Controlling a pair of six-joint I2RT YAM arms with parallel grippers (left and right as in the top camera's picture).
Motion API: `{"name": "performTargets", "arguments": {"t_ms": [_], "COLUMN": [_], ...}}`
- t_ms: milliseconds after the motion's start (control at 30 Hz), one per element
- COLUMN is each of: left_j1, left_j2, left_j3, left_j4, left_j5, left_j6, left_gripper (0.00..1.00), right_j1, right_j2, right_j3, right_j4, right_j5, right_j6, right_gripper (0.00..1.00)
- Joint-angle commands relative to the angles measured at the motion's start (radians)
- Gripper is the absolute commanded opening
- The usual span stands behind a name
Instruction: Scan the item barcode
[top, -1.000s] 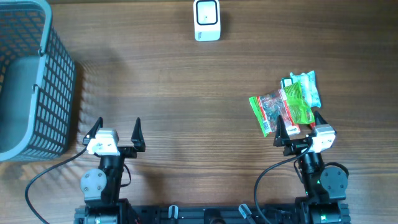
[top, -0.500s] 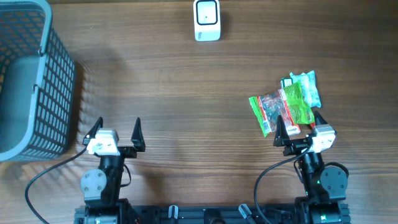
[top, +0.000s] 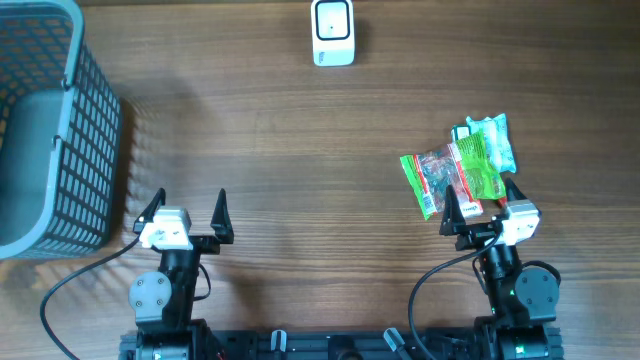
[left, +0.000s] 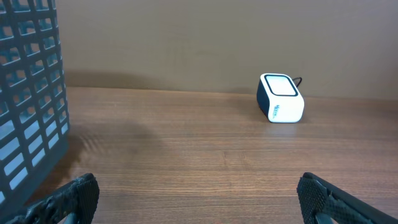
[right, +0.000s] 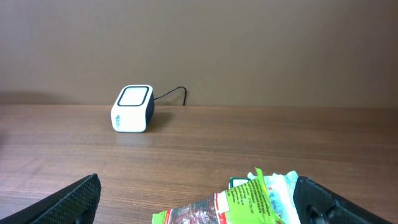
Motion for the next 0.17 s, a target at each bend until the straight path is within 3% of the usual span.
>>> {"name": "performTargets", "arguments": {"t_ms": [0, 133], "left_j1": [0.005, 0.005], "left_j2": [-0.006, -0.006], "left_j3": [-0.001, -0.001], "left_j4": [-0.008, -0.008], "left_j5": [0.02, 0.02], "left_j6": [0.016, 0.017], "left_gripper": [1.0, 1.0], "right_j1": [-0.002, -0.003], "right_j2": [0.0, 0.0], "right_j3": [-0.001, -0.001], "right_j4": [0.003, 0.003], "right_j5": [-0.015, -0.015], "right_j6": [-0.011, -0.011], "right_gripper": [1.0, 1.0]}}
